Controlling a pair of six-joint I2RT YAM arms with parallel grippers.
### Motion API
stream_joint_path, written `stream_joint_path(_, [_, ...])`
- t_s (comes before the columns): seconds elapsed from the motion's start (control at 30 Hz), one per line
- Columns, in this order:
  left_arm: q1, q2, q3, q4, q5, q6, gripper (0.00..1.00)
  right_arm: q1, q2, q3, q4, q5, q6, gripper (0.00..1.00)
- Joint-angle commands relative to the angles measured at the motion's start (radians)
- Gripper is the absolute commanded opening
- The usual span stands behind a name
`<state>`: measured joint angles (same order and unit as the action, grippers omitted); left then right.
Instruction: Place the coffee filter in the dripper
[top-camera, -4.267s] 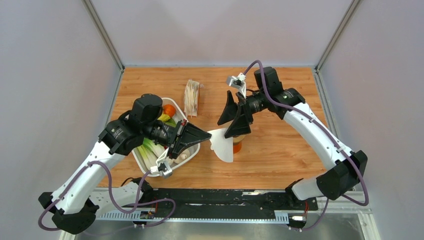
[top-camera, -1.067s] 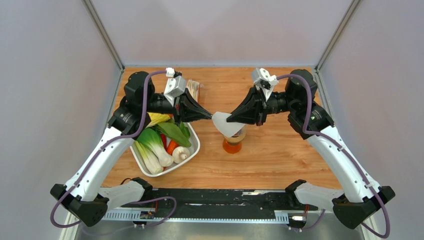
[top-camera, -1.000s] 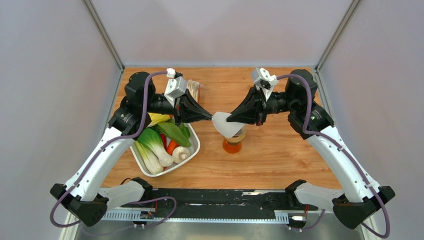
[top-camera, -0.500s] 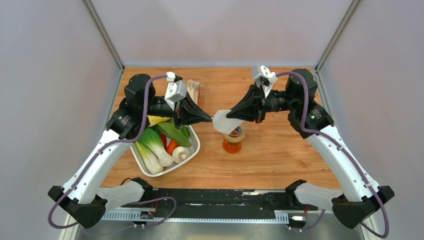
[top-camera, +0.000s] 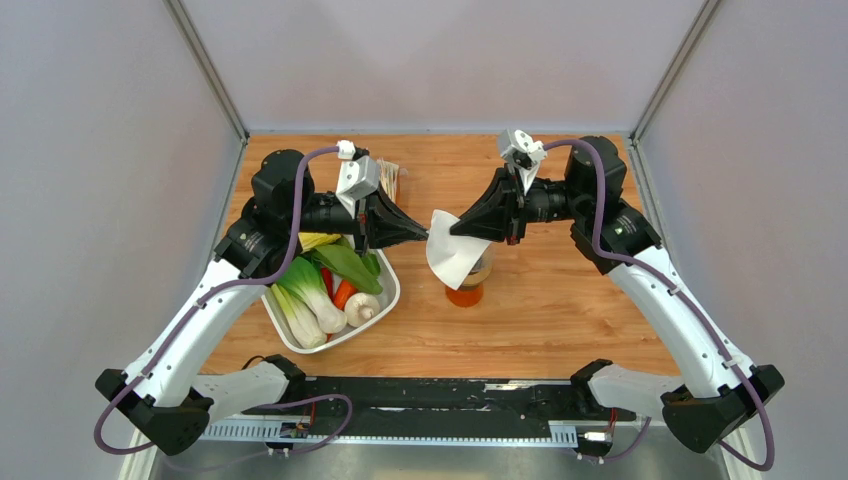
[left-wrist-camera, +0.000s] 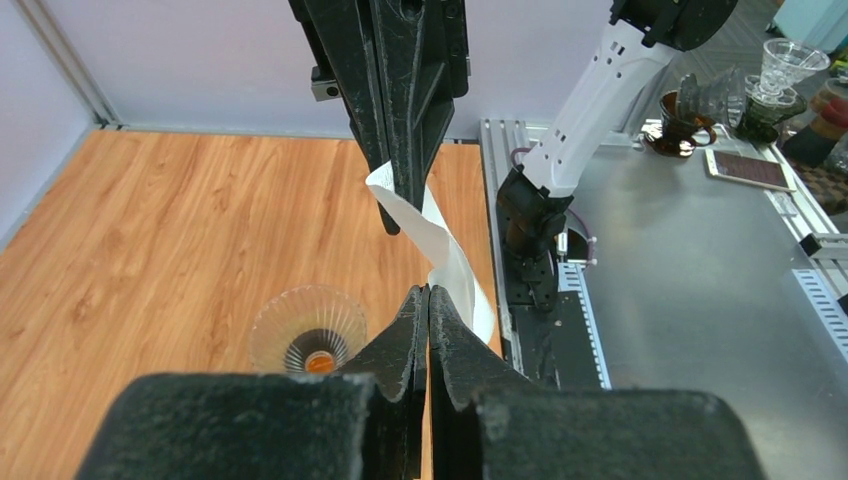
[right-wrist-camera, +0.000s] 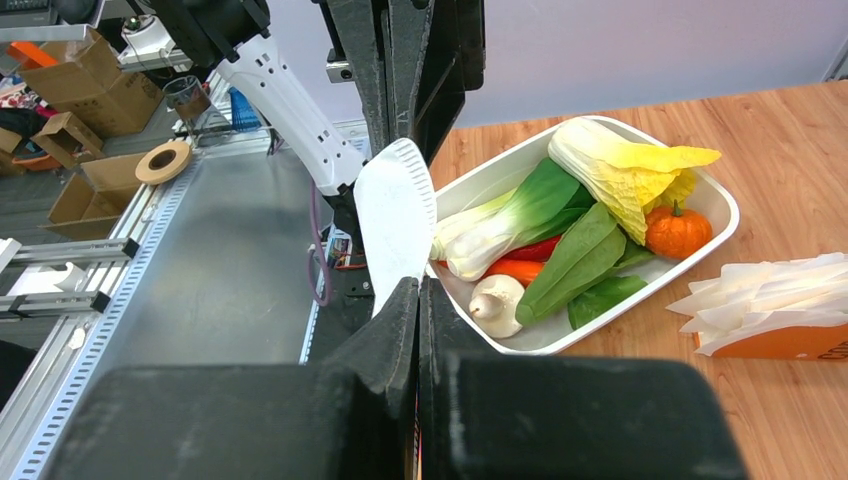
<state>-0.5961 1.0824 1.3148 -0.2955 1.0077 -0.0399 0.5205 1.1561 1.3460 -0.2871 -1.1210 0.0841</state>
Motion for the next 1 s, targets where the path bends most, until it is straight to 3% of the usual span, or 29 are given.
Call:
stream_joint_path(0.0, [-0.005, -0.022, 0.026, -0.017, -0.015, 0.007, 0.05, -0.002, -0.017, -0.01, 0.025, 0.02, 0.011, 0.0])
stream_joint_path(0.13, [-0.005, -0.028, 0.029, -0.048, -0.038, 0.022, 0.18, -0.002, -0.025, -0.017, 0.021, 0.026, 0.009, 0.0])
stream_joint_path(0.33, [-0.005, -0.03, 0.03, -0.051, -0.08, 0.012, 0.29, -0.002, -0.027, -0.017, 0.018, 0.024, 0.009, 0.0])
stream_joint_path(0.77, [-0.005, -0.036, 0.012, -0.034, -0.081, -0.013, 0.42, -0.002, -0.024, -0.016, 0.017, 0.052, 0.012, 0.0])
stream_joint_path(0.97, [-0.005, -0.047, -0.008, -0.027, -0.102, -0.005, 0.43, -0.002, -0.025, -0.015, 0.016, 0.063, 0.013, 0.0])
